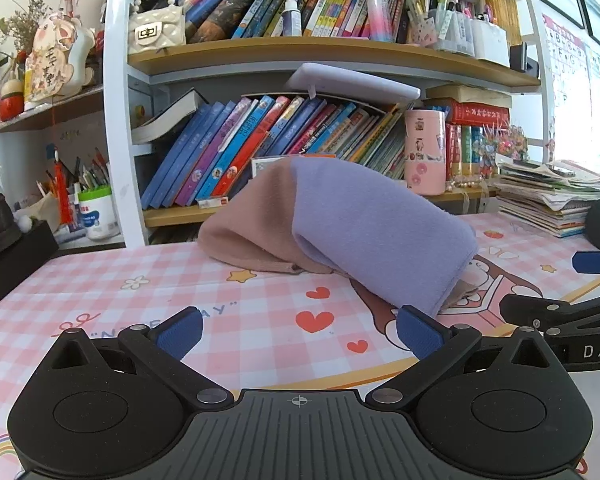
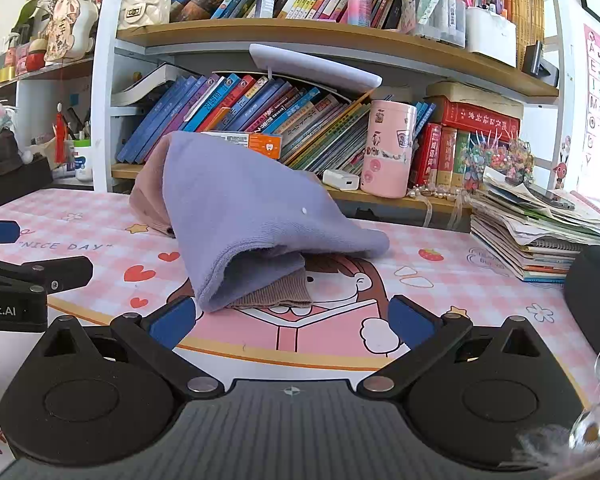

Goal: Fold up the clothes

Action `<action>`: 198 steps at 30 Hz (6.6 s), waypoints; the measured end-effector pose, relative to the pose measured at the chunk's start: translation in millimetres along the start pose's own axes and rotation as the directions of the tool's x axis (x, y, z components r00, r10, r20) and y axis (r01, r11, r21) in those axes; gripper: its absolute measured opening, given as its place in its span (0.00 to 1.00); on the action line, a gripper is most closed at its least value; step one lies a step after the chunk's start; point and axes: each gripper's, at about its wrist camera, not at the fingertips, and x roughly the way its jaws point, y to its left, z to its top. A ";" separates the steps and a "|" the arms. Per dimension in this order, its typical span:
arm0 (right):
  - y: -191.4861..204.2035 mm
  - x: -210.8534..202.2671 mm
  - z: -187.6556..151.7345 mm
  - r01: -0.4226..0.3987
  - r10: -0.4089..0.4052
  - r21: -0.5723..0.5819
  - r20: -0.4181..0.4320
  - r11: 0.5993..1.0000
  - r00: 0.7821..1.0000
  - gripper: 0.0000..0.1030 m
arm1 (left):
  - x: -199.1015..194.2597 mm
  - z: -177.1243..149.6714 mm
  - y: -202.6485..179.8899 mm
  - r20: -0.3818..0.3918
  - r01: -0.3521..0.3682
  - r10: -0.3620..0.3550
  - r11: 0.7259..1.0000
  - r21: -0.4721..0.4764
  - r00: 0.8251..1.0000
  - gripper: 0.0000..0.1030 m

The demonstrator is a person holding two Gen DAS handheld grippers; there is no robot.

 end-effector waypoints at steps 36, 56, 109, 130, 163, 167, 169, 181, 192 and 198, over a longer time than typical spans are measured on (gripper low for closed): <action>0.1 2.5 0.2 -0.003 0.003 0.007 -0.015 1.000 1.000 1.00 | 2.2 -1.0 1.2 -0.020 0.005 -0.005 1.000 -0.001 1.000 1.00; 0.6 2.6 -0.3 -0.007 0.007 0.002 -0.017 1.000 1.000 1.00 | 2.8 -0.1 0.4 -0.022 0.003 -0.003 1.000 -0.003 1.000 1.00; -114.5 81.3 54.8 -0.369 0.433 0.690 0.088 0.623 0.897 1.00 | 8.5 1.1 2.6 -0.057 -0.020 0.019 1.000 -0.021 0.998 1.00; -142.9 174.8 24.4 -0.282 0.547 0.888 0.042 0.363 0.836 0.69 | 78.3 24.1 -103.9 -0.054 0.009 0.013 0.927 0.375 0.998 1.00; -103.7 77.4 120.2 -0.899 0.716 0.360 0.556 0.250 0.422 0.12 | -90.8 58.5 56.1 0.112 0.388 -0.387 0.922 0.012 0.915 0.05; -34.0 131.2 92.5 -0.809 0.814 0.476 0.276 0.345 0.511 0.12 | -71.9 21.1 87.9 -0.025 0.122 -0.122 0.993 0.004 0.992 0.09; -12.4 133.3 87.0 -0.815 0.841 0.456 0.220 0.359 0.494 0.12 | -71.7 20.8 99.1 -0.017 0.097 -0.097 0.995 -0.009 0.995 0.11; -8.1 94.7 112.6 -0.904 0.891 0.303 0.249 0.301 0.380 0.12 | -6.9 54.1 49.2 -0.038 0.298 -0.296 0.938 0.176 0.954 0.82; -133.3 50.3 119.1 -0.770 0.672 0.274 0.377 0.576 0.637 0.65 | 90.8 29.1 174.5 -0.037 0.124 -0.183 0.790 -0.600 0.982 0.11; -155.2 74.5 102.7 -0.603 0.550 0.432 0.256 0.670 0.795 0.67 | 90.9 0.5 201.0 -0.216 -0.122 -0.012 0.791 -0.599 0.976 0.20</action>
